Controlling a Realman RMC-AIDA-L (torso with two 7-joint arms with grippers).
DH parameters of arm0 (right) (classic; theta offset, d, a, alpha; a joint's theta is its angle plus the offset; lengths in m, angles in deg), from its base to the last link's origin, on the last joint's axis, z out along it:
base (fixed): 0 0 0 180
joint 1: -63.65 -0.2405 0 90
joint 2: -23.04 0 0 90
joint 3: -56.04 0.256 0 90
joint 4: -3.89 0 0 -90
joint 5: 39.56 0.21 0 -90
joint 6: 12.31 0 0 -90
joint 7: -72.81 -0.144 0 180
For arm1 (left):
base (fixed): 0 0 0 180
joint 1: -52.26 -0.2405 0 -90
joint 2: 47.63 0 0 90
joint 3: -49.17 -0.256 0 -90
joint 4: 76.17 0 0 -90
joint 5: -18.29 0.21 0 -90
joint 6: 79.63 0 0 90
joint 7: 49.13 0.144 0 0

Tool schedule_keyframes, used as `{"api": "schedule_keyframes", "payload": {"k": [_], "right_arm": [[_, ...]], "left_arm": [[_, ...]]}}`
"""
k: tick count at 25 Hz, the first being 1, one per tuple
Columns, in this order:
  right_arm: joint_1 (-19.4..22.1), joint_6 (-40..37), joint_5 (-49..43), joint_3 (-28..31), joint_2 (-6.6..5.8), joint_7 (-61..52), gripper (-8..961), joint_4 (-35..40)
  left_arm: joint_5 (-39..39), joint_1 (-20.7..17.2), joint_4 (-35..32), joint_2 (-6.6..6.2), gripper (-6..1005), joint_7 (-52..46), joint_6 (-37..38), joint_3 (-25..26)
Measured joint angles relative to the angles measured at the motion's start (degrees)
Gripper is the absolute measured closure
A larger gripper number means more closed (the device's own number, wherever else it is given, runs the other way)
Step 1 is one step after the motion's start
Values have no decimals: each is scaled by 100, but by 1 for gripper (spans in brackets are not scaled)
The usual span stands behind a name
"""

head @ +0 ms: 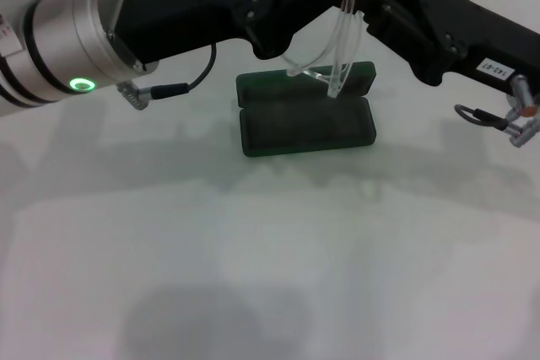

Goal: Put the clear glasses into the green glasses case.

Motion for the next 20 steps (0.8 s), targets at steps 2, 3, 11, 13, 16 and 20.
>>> {"api": "schedule_keyframes", "payload": {"k": [2, 3, 11, 13, 16, 20], "right_arm": [[65, -1, 27, 28, -5, 0, 884, 17], [114, -1, 36, 60, -11, 1, 884, 37], [408, -15, 36, 325, -75, 10, 884, 133], [440, -15, 39, 373, -78, 18, 884, 137], [453, -8, 30, 414, -80, 27, 884, 137], [422, 7, 19, 413, -77, 28, 884, 137]], "left_arm": [[-6, -21, 0, 0, 947, 1, -1, 0], [-11, -34, 0, 0, 947, 1, -1, 0], [-22, -76, -1, -15, 947, 5, 4, 8], [-24, -81, -2, -17, 947, 5, 9, 9], [-27, -84, -2, -24, 947, 5, 12, 9], [-27, -84, -2, -26, 948, 5, 10, 9]]}}
